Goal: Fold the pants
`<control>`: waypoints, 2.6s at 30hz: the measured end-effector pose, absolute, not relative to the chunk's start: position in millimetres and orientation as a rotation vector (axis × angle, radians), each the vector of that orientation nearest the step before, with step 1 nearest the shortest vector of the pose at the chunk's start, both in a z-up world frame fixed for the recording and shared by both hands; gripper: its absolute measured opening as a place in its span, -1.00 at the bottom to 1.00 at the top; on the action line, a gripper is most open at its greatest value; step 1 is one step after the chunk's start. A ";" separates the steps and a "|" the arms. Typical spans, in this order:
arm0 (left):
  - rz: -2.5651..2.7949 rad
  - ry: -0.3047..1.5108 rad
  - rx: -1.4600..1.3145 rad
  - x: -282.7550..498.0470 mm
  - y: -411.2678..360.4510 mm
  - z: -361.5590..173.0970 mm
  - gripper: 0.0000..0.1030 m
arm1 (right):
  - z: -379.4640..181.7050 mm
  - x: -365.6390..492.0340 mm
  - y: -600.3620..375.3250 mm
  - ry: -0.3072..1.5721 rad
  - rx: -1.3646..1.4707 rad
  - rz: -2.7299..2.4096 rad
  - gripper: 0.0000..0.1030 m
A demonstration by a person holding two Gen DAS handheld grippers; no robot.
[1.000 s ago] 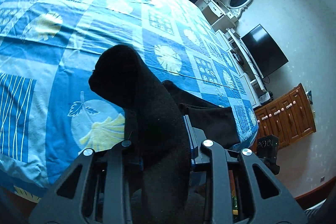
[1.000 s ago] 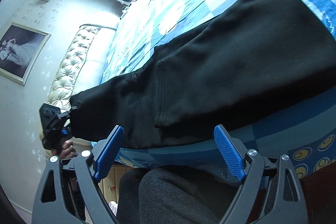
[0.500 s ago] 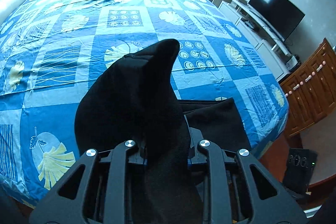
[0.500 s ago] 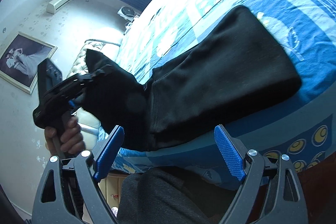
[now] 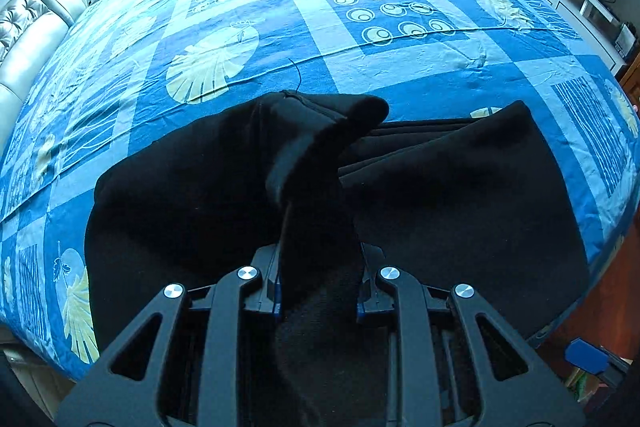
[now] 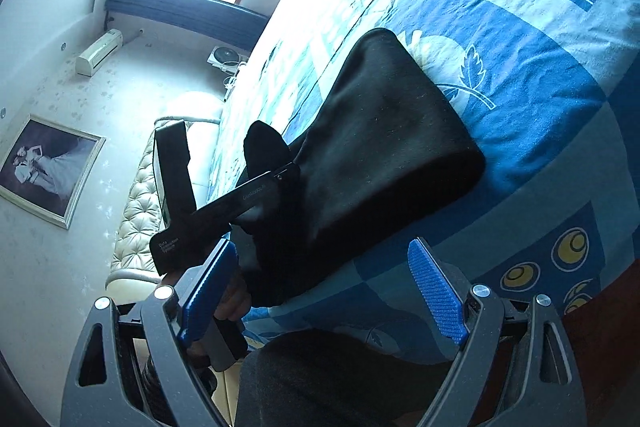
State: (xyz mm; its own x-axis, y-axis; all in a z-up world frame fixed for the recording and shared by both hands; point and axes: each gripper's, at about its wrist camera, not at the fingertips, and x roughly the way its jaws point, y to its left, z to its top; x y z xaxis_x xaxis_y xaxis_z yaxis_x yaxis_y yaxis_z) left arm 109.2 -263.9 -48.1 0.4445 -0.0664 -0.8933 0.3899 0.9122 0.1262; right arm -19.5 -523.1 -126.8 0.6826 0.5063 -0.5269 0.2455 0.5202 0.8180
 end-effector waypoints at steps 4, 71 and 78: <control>-0.272 1.056 0.370 105.9 -268.7 -50.9 -0.55 | -131.5 -21.4 -528.8 0.841 1.064 0.173 0.69; -0.254 0.996 -0.204 65.5 -22.5 -24.5 0.88 | -54.9 71.5 -513.5 0.888 0.538 0.210 -0.76; -0.280 1.028 -0.149 66.4 -55.3 -40.6 0.88 | -151.1 69.0 -552.0 0.964 0.746 0.144 -0.76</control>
